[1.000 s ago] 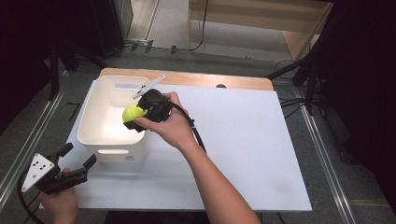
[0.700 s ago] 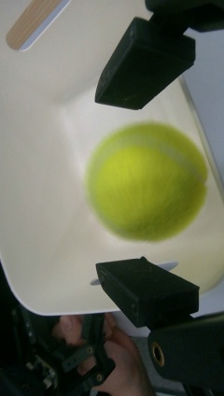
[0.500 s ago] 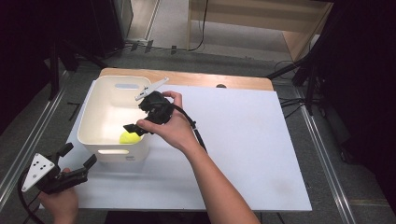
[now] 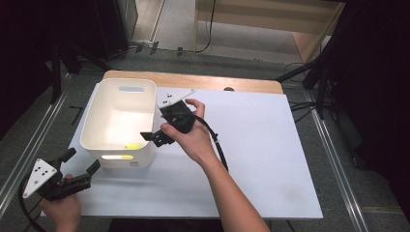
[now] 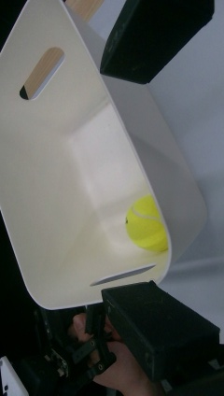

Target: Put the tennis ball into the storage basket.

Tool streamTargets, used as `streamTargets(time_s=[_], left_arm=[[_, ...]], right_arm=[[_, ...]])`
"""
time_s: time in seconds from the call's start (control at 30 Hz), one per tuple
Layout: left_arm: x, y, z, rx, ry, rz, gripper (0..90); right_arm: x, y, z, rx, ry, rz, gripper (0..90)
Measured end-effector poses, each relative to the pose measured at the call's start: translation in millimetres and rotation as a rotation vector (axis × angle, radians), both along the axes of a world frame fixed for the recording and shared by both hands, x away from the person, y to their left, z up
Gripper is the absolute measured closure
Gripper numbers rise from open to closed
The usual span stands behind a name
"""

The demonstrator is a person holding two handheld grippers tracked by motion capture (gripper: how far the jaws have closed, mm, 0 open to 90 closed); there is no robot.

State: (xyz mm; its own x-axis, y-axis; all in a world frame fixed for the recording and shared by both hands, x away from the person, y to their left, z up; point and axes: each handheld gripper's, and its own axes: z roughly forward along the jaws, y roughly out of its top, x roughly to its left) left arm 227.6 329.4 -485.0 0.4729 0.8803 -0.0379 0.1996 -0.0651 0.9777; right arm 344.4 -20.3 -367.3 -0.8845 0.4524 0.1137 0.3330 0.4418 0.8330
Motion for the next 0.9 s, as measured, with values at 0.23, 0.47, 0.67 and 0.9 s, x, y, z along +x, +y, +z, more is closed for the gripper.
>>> streamTargets(time_s=[0.23,0.47,0.67,0.9], left_arm=[[0.3,-0.5,-0.1,-0.001,0.000,0.002,7.9],[0.3,-0.6,-0.2,0.002,-0.001,0.001,7.9],[0.3,-0.8,-0.2,0.006,-0.002,0.002,7.9],[0.3,-1.2,-0.2,0.013,-0.002,0.001,7.9]], right_arm=[[-8.4,-14.0,-2.9,0.002,-0.012,-0.034,0.0],[-14.5,-24.1,-11.6,-0.007,-0.019,-0.059,0.0],[-21.0,-35.0,-19.2,-0.002,-0.019,-0.078,0.0],[-27.2,-52.5,-27.8,0.007,-0.025,-0.106,0.0]])
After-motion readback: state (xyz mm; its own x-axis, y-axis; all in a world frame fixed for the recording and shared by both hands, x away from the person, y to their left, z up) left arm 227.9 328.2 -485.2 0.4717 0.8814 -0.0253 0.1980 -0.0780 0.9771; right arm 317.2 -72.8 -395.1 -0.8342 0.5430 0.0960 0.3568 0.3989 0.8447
